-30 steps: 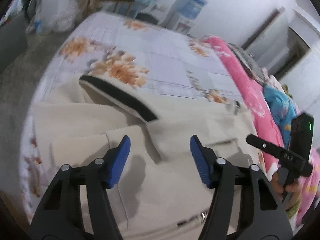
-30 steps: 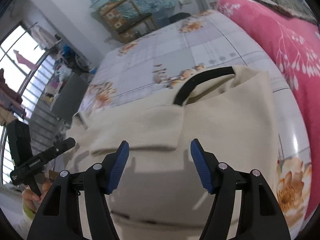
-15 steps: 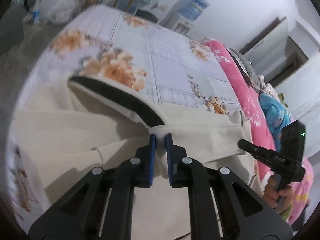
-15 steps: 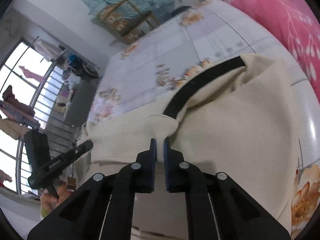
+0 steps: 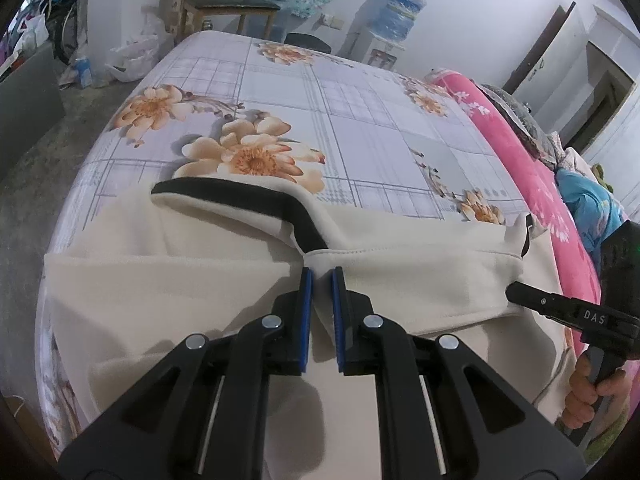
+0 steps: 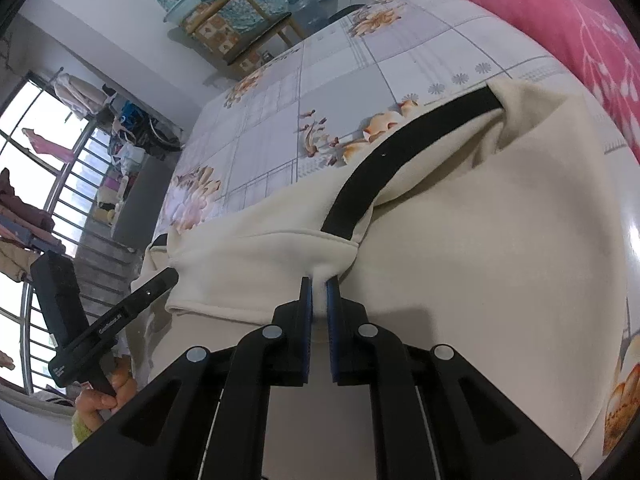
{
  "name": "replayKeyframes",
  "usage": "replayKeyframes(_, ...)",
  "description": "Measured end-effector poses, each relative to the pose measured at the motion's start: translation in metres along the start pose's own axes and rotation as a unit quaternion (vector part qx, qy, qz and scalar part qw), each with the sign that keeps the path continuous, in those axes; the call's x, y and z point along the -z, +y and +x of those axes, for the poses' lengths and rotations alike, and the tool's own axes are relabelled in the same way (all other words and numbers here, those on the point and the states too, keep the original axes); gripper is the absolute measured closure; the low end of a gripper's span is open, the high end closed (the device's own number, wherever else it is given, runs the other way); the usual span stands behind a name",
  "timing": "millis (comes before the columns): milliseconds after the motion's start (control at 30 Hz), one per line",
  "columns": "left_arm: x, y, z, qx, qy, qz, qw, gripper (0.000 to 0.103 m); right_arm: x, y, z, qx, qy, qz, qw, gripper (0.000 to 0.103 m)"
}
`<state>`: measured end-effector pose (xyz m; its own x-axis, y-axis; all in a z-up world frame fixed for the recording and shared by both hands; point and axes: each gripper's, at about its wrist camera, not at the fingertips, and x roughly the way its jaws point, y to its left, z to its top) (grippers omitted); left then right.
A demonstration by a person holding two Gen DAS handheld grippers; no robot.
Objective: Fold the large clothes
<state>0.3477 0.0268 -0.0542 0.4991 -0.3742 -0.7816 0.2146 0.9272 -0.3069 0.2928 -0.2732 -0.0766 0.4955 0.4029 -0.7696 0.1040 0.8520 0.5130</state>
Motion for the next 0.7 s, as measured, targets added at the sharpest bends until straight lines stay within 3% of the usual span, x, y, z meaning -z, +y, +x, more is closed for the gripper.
replayKeyframes(233,0.002,-0.008,0.007,-0.021,-0.007,0.029,0.9993,0.093,-0.007,-0.005,0.007,0.007,-0.008,-0.001,1.000,0.095)
replayKeyframes(400,0.004,-0.010,-0.013,-0.044,-0.016,0.051,0.9976,0.088,-0.006,-0.007,-0.007,0.006,0.006,0.001,1.000,0.090)
replayKeyframes(500,0.002,-0.013,-0.041,-0.033,-0.052,0.062,0.9961,0.088,-0.006,0.010,-0.032,0.041,-0.023,-0.045,0.998,0.088)
replayKeyframes(567,-0.002,-0.023,-0.051,-0.009,-0.063,0.077,0.9950,0.088,-0.009,0.028,-0.039,0.039,-0.038,-0.077,0.996,0.079)
replayKeyframes(700,0.001,-0.055,-0.027,-0.006,-0.018,0.124,0.9921,0.088,-0.010,0.064,-0.020,0.057,-0.036,-0.146,0.987,0.077)
